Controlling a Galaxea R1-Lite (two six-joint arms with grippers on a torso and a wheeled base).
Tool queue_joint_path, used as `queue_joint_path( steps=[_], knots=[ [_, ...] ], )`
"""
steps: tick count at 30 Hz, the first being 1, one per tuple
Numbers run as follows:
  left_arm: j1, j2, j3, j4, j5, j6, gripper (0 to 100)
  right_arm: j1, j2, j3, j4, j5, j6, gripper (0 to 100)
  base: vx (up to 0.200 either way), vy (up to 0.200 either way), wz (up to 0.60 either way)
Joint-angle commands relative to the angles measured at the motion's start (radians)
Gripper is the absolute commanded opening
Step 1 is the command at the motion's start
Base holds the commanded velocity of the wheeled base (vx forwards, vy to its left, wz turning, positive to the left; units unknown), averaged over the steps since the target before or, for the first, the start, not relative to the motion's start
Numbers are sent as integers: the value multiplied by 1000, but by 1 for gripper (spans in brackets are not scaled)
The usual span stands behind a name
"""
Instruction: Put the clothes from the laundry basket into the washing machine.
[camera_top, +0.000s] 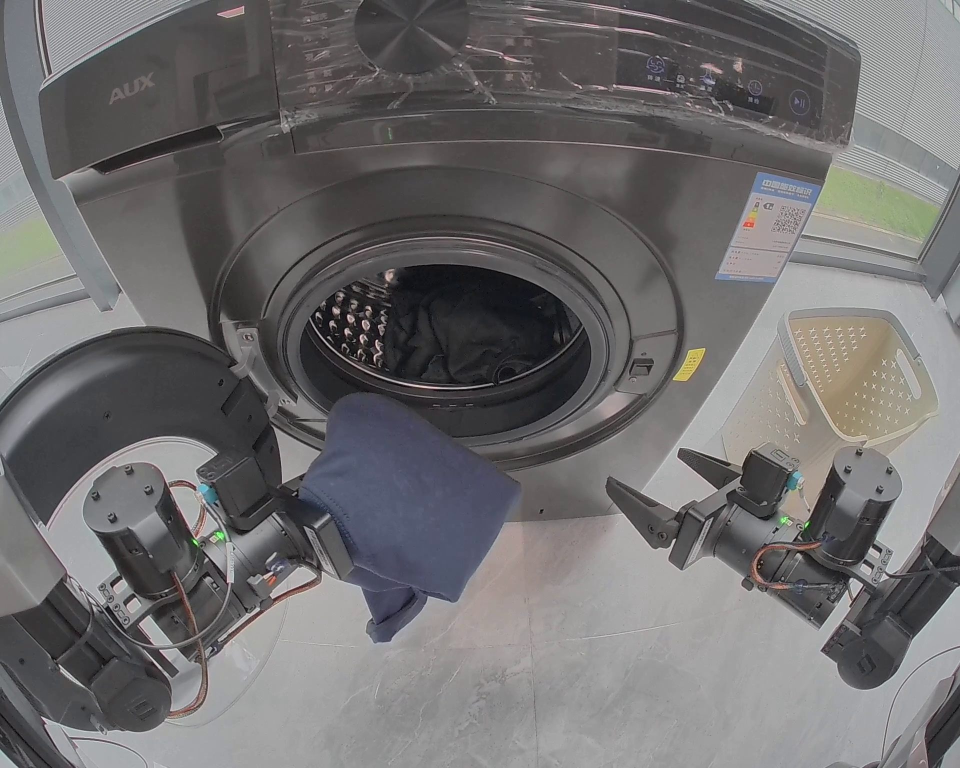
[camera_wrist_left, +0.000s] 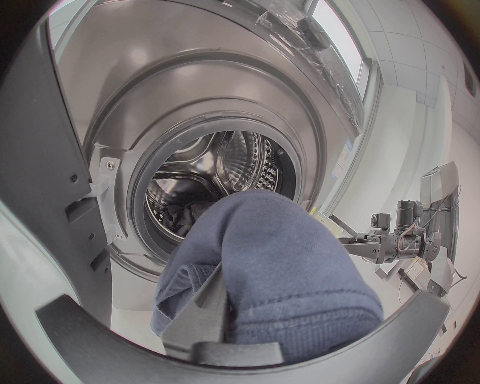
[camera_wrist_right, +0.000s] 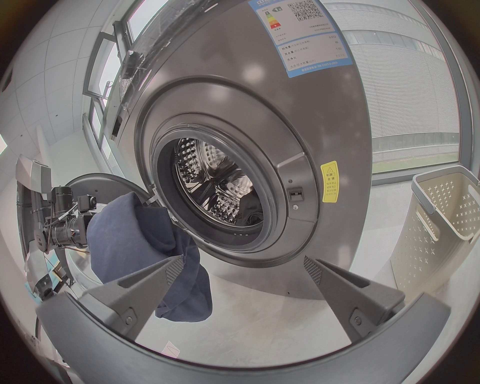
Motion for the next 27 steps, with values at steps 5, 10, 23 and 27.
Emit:
queue_joint_path(
  steps=[5,10,23,27],
  knots=[
    [0,7,2,-2,0,-1,0,1,2,1,0,0,0,100,0,0,0],
    [0,9,5,-2,0,-1,0,1,0,3,0,0,0,100,0,0,0],
    [0,12,1,-2,1,-2,0,2,0,3,0,0,0,100,138,0,0],
    [0,18,1,-2,1,-2,0,2,-1,3,0,0,0,100,0,0,0]
  ],
)
